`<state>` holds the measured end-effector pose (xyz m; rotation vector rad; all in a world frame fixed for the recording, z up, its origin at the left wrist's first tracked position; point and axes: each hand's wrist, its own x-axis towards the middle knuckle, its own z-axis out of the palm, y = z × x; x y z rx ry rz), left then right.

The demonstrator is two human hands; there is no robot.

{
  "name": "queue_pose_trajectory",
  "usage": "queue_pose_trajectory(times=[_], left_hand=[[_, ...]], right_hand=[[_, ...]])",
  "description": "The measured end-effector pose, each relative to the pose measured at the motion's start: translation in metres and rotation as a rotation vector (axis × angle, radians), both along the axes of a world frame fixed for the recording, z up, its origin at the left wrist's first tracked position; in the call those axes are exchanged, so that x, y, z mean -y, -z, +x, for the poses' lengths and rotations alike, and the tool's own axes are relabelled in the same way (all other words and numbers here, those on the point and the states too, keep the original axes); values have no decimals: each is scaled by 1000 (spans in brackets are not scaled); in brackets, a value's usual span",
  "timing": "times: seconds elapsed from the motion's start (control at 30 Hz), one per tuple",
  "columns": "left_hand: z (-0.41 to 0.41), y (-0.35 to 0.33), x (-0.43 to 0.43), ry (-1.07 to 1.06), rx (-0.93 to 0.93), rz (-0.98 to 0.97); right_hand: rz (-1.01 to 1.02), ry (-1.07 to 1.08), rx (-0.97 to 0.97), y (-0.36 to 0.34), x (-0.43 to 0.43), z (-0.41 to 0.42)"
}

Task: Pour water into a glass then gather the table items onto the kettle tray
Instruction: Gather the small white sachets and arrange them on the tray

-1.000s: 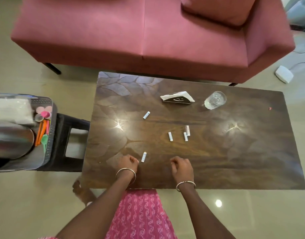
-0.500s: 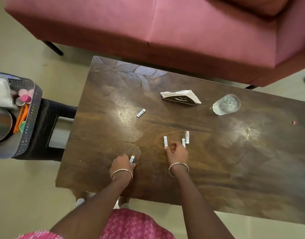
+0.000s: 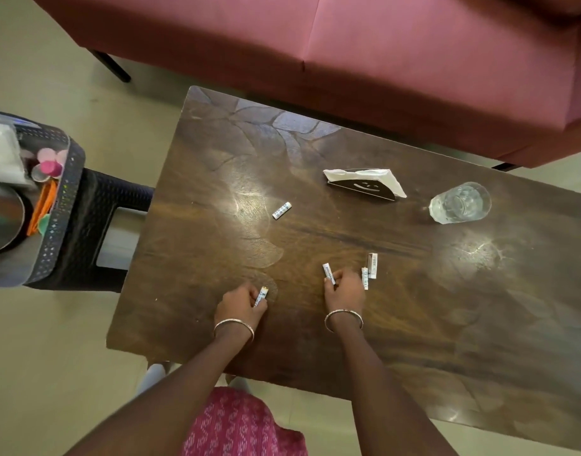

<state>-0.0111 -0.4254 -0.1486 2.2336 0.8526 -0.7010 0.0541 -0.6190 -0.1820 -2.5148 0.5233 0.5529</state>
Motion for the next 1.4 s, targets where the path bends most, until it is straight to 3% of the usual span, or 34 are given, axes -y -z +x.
queue_pose_trajectory(times=[0.07, 0.17, 0.27, 0.33, 0.5, 0.73, 0.9, 1.2, 1.4], left_hand=[[0, -5, -6, -93, 55, -69], [-4, -15, -24, -160, 116, -175], [-12, -25, -42, -286, 185, -308], [-19, -34, -58, -366, 229, -335], [-34, -52, -108, -441, 269, -315], [-65, -71, -205, -398, 302, -165], [-88, -76, -278, -412, 332, -105], [-107, -65, -388, -519, 400, 114], [-95, -38, -441, -560, 342, 134]], right_hand=[[60, 69, -9, -6, -5, -8], [222, 369, -61, -19, -23, -24], [637, 711, -207, -40, -49, -39], [798, 752, -264, -57, -71, -48], [944, 647, -349, -89, -135, -66], [810, 390, -378, -109, -239, -74], [506, 93, -231, -113, -318, -86], [406, -203, -102, -112, -446, -88], [278, -464, 3, -97, -519, -74]])
